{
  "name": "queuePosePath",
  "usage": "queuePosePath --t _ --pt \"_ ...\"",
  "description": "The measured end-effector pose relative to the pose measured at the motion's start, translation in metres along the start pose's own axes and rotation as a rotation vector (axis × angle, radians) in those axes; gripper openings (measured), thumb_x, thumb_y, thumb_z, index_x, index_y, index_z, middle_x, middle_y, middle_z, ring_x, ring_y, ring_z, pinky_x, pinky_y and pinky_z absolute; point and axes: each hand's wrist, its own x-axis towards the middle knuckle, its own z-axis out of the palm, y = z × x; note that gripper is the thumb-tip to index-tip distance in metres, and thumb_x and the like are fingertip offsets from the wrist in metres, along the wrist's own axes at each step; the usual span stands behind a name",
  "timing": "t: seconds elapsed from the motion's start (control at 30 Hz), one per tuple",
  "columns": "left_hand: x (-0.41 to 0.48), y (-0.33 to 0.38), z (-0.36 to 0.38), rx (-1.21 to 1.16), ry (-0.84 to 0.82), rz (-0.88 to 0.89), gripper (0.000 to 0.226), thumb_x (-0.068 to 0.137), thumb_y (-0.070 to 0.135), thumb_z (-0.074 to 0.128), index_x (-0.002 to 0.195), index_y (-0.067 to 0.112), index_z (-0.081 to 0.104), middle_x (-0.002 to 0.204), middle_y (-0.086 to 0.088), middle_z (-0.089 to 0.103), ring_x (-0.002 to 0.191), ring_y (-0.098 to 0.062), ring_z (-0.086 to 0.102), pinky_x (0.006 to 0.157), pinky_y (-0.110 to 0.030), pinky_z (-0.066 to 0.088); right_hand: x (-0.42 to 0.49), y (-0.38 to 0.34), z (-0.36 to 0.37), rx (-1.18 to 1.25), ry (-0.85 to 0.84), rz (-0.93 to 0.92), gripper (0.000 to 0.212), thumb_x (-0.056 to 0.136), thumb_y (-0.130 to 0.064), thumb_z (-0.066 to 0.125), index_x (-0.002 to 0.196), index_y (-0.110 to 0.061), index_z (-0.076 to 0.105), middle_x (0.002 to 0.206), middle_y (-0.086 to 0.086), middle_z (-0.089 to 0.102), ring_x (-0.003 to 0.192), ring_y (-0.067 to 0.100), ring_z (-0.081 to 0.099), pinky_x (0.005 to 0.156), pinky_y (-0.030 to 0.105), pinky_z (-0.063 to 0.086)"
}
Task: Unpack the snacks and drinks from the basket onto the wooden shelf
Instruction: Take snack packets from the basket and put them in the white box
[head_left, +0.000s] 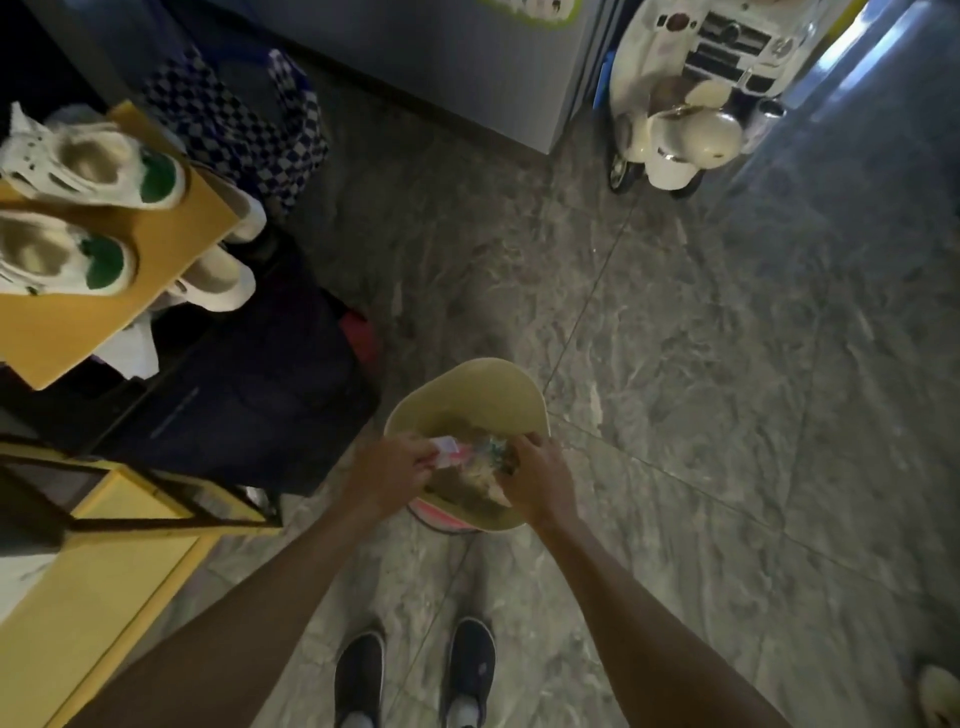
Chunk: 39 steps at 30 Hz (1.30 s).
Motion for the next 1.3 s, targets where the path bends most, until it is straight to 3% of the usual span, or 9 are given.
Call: queuePosePath --t 0.1,0.17,0.27,0.37,0.53,0.7,0.83,1.07,1.3 --pt "-0.005 0.01 -0.014 0.005 0.016 0.054 0.016 0.096 0.047 0.073 0.111 0.044 0.079 0.107 0.02 0.073 0.099 -0.005 0.068 0.077 -0.019 0.045 -0.005 -0.005 -0.008 0.044 -0.017 -0.014 0.038 0.086 -0.031 0.08 0.122 -0.021 0.072 0.126 0.005 0.067 0.116 0.031 0.06 0.083 0.041 0.054" --pt "-0.01 0.021 -0.029 0.031 -0.031 0.084 0.015 0.096 0.05 0.075 0.108 0.042 0.08 0.112 0.021 0.072 0.104 0.0 0.066 0.084 -0.01 0.037 -0.01 -0.013 -0.024 0.053 -0.028 -0.013 0.043 0.089 -0.038 0.078 0.129 -0.025 0.07 0.135 0.002 0.064 0.124 0.028 0.059 0.089 0.042 0.055" --pt "-0.02 0.035 -0.057 0.061 -0.013 0.085 0.038 0.088 0.047 0.081 0.121 0.029 0.079 0.126 0.006 0.074 0.116 -0.019 0.069 0.089 -0.022 0.045 -0.023 -0.03 -0.061 0.033 -0.015 0.01 0.053 0.094 -0.046 0.07 0.142 -0.024 0.062 0.151 0.001 0.056 0.135 0.025 0.053 0.1 0.043 0.052" --pt "-0.033 0.052 -0.099 0.023 0.04 0.105 0.057 0.081 0.065 0.067 0.126 0.03 0.075 0.126 0.006 0.072 0.114 -0.021 0.069 0.091 -0.035 0.058 -0.039 -0.05 -0.108 0.024 0.041 0.003 0.065 0.094 -0.056 0.068 0.15 -0.025 0.055 0.158 0.0 0.05 0.139 0.025 0.052 0.106 0.044 0.05" --pt "-0.06 0.107 -0.204 0.046 0.186 0.193 0.084 0.085 0.079 0.063 0.147 0.022 0.062 0.15 0.001 0.061 0.137 -0.018 0.057 0.111 -0.036 0.049 -0.068 -0.096 -0.208 0.023 0.184 0.028 0.09 0.09 -0.079 0.055 0.158 -0.021 0.046 0.166 0.001 0.041 0.15 0.026 0.041 0.116 0.047 0.044" --pt "-0.082 0.161 -0.313 0.121 0.326 0.212 0.115 0.077 0.102 0.033 0.157 0.021 0.049 0.161 -0.002 0.049 0.152 -0.02 0.041 0.123 -0.049 0.038 -0.101 -0.155 -0.319 0.016 0.32 0.001 0.102 0.088 -0.087 0.041 0.164 -0.019 0.032 0.172 0.004 0.03 0.152 0.031 0.039 0.12 0.052 0.04" --pt "-0.107 0.201 -0.395 0.191 0.436 0.216 0.114 0.079 0.098 0.037 0.163 0.021 0.038 0.17 -0.002 0.035 0.159 -0.022 0.027 0.129 -0.045 0.027 -0.129 -0.203 -0.395 0.031 0.427 -0.052 0.107 0.087 -0.087 0.043 0.164 -0.014 0.03 0.171 0.01 0.029 0.159 0.031 0.023 0.127 0.048 0.029" --pt "-0.162 0.224 -0.487 0.248 0.589 0.243 0.109 0.082 0.097 0.039 0.162 0.022 0.039 0.17 -0.001 0.036 0.159 -0.022 0.028 0.128 -0.048 0.027 -0.165 -0.273 -0.462 0.077 0.549 -0.161 0.113 0.083 -0.09 0.047 0.164 -0.013 0.03 0.172 0.01 0.027 0.159 0.03 0.023 0.128 0.046 0.026" --pt "-0.232 0.191 -0.513 0.241 0.767 0.084 0.108 0.078 0.1 0.037 0.153 0.024 0.051 0.156 -0.002 0.054 0.143 -0.023 0.05 0.119 -0.046 0.042 -0.174 -0.335 -0.46 0.048 0.441 -0.387 0.1 0.085 -0.087 0.052 0.159 -0.02 0.039 0.158 0.009 0.049 0.142 0.034 0.049 0.113 0.044 0.043"
